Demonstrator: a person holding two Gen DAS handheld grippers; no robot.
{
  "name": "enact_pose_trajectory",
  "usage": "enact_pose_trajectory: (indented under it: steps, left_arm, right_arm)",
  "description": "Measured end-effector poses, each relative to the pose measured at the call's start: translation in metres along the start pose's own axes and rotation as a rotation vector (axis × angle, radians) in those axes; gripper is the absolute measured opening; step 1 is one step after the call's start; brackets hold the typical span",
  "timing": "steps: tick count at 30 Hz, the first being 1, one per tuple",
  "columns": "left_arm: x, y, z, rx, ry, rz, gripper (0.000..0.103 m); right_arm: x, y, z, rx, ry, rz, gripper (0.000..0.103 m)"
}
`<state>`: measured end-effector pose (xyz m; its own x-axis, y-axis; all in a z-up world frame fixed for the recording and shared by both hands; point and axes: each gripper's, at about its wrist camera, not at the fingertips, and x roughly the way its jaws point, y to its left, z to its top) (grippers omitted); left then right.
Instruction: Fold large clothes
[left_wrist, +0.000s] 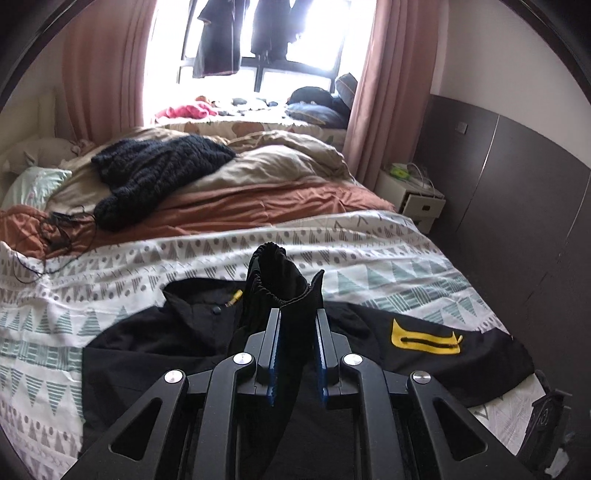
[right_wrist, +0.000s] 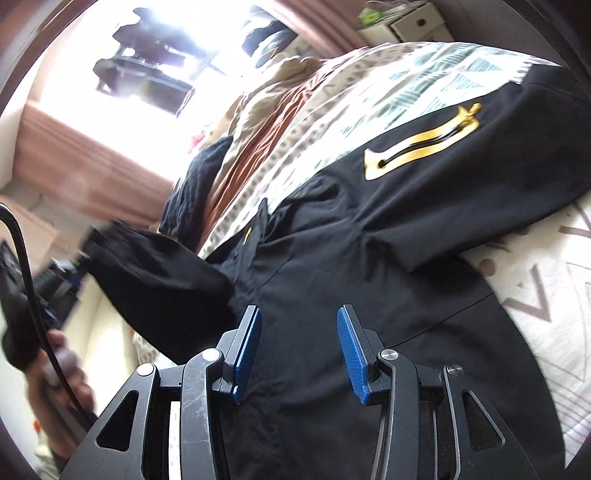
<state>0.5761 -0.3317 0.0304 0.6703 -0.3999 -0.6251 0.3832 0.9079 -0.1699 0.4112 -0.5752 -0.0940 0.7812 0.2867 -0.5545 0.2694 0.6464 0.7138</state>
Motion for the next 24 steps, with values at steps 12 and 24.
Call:
enact_pose_trajectory:
  steps: [12, 24]
  left_arm:
    - [0.033, -0.006, -0.072, 0.032, 0.189, -0.102, 0.078]
    - [-0.053, 0.100, -0.118, -0.037, 0.060, 0.087, 0.077]
  right_arm:
    - [0.002, -0.006, 0.004, 0.006, -0.024, -0.076, 0.044]
    - [0.039, -0.007, -0.003, -0.007, 0.023, -0.122, 0.043]
